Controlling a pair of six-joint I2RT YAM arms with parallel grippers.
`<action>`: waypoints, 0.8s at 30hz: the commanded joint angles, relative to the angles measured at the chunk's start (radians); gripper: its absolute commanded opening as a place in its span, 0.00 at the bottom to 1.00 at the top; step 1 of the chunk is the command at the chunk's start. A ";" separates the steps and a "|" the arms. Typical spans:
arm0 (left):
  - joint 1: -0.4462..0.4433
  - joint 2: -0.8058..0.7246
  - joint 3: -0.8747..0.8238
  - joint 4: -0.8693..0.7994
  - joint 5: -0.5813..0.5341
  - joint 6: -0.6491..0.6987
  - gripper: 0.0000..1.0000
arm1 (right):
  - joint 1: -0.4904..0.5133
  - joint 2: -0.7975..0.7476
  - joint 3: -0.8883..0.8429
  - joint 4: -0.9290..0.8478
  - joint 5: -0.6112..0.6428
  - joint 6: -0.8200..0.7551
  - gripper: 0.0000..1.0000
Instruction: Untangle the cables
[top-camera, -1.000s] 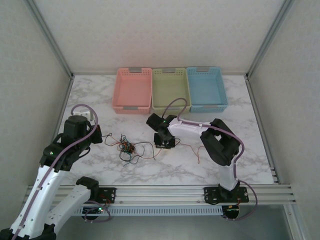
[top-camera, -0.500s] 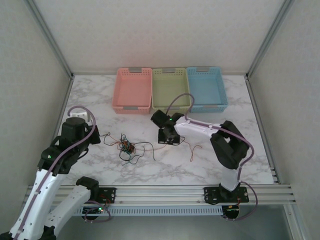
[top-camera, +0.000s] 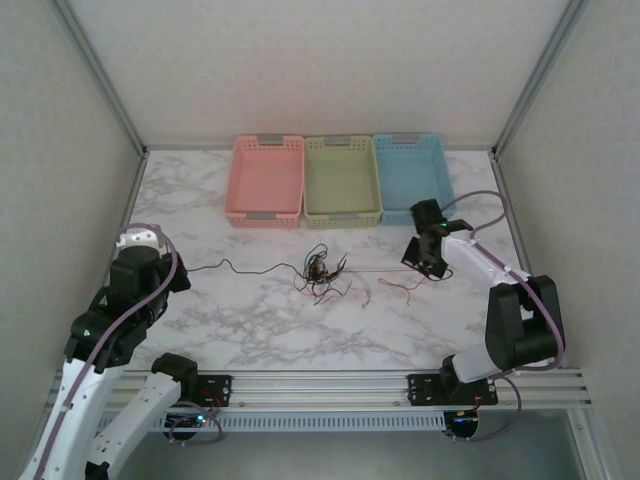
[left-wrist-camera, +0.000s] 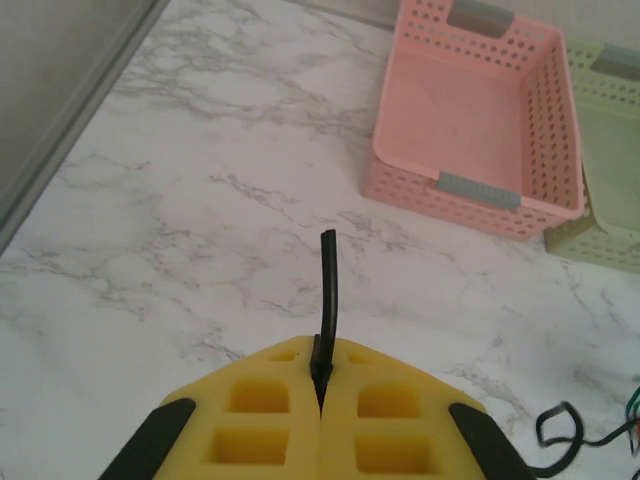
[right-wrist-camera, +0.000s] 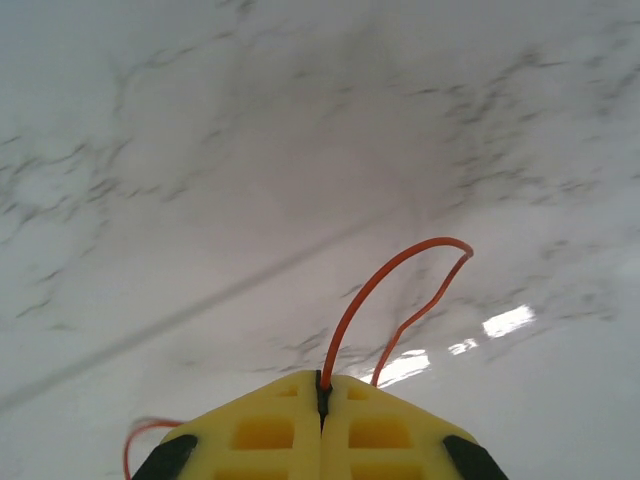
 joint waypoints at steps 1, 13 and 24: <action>0.015 -0.050 0.005 -0.026 -0.162 -0.014 0.00 | -0.087 -0.009 -0.037 0.000 0.042 -0.061 0.00; 0.015 -0.147 0.013 -0.048 -0.295 -0.033 0.00 | -0.294 -0.026 -0.085 0.053 0.027 -0.085 0.00; 0.015 -0.193 0.068 -0.082 -0.420 0.021 0.00 | -0.396 -0.047 -0.065 0.048 0.020 -0.060 0.00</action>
